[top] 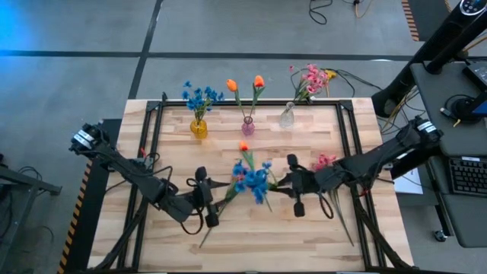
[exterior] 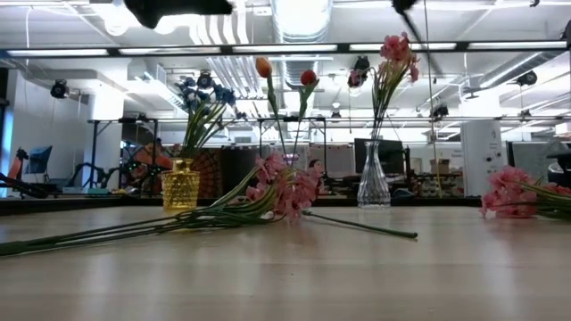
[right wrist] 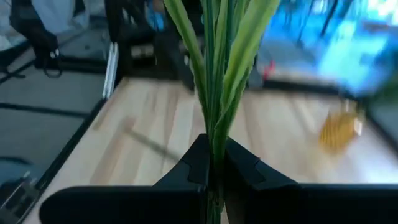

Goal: Sort flowers into vase by color
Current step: Put the blue flowers into the yellow vase

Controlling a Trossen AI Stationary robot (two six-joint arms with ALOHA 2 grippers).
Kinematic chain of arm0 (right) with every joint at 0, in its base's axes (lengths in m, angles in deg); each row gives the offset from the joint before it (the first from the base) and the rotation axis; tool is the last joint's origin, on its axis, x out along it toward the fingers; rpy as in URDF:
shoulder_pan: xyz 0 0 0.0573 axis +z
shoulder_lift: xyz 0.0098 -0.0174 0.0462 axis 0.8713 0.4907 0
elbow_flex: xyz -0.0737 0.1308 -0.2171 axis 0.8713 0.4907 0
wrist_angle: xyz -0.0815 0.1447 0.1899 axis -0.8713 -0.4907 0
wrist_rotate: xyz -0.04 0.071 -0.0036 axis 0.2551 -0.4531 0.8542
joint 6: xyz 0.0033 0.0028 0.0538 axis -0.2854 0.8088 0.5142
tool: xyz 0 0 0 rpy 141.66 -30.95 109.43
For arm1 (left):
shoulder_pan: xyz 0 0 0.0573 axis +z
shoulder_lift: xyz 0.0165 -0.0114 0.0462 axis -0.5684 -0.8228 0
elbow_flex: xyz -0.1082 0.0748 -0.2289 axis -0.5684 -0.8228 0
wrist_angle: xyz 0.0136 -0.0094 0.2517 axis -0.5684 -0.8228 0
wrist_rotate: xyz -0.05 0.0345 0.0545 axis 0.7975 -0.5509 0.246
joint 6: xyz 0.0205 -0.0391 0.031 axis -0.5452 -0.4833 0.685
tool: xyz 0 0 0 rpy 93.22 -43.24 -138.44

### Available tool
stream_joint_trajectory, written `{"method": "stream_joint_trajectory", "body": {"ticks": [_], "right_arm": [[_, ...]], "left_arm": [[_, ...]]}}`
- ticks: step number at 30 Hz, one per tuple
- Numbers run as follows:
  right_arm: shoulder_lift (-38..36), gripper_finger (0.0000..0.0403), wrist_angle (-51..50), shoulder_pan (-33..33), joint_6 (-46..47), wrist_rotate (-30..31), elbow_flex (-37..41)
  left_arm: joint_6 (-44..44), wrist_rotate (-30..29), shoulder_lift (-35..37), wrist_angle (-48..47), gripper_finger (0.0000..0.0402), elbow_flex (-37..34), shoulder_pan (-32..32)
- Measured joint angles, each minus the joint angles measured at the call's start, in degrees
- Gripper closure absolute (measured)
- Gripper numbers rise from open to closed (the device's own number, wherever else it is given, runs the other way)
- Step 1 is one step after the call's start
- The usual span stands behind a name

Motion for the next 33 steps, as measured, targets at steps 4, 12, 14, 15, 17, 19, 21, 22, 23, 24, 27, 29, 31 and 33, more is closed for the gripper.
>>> {"method": "stream_joint_trajectory", "body": {"ticks": [4, 12, 14, 15, 17, 19, 21, 22, 23, 24, 27, 29, 31, 33], "right_arm": [[4.01, 0.039, 12.25, -0.16, -8.46, -1.87, 0.15], [12.57, 0.039, 27.9, -2.02, -13.97, -10.06, -1.11], [14.39, 0.039, 28.51, -2.58, -13.97, -11.22, -2.22], [15.13, 0.039, 28.3, -2.78, -13.96, -11.72, -2.64], [16.78, 0.039, 28.34, -2.93, -13.96, -12.08, -3.75], [18.07, 0.039, 28.0, -2.91, -14.17, -12.18, -4.46], [19.37, 0.039, 27.86, -2.91, -14.34, -12.26, -5.48], [19.9, 0.039, 27.73, -2.91, -14.36, -12.26, -5.85], [20.44, 0.039, 27.69, -2.91, -14.36, -12.27, -6.34], [20.97, 0.039, 27.84, -2.94, -14.4, -12.26, -6.82], [22.39, 0.039, 27.84, -3.18, -14.67, -12.25, -7.79], [22.97, 0.039, 27.62, -3.24, -14.83, -12.22, -8.09], [23.24, 0.039, 27.61, -3.34, -14.83, -12.15, -8.2], [23.25, 0.039, 27.66, -3.51, -14.82, -12.07, -8.18]], "left_arm": [[5.56, 0.0, -2.01, 9.2, 0.0195, 0.0, 0.0], [19.45, 5.85, -7.17, 30.24, 0.0171, 0.02, 0.37], [21.96, 6.09, -8.24, 34.24, 0.0171, 0.02, 0.49], [23.35, 6.1, -8.72, 36.09, 0.0171, 0.02, 0.53], [25.53, 6.1, -9.14, 38.74, 0.0171, 0.02, 0.59], [26.54, 6.05, -9.27, 40.14, 0.0171, 0.02, 0.61], [27.1, 6.21, -9.28, 40.16, 0.0171, 0.02, 0.63], [27.18, 6.62, -9.3, 40.15, 0.0171, 0.02, 0.79], [27.2, 7.05, -9.32, 40.23, 0.0171, 0.02, 0.88], [27.24, 7.49, -9.32, 40.35, 0.0171, 0.02, 0.95], [27.28, 8.52, -9.34, 40.53, 0.0171, 0.02, 1.31], [27.34, 8.55, -9.34, 40.59, 0.0172, 0.02, 1.39], [27.81, 8.61, -9.34, 40.7, 0.0181, 0.02, 1.4], [28.54, 8.62, -9.34, 41.06, 0.0198, 0.02, 1.4]]}}
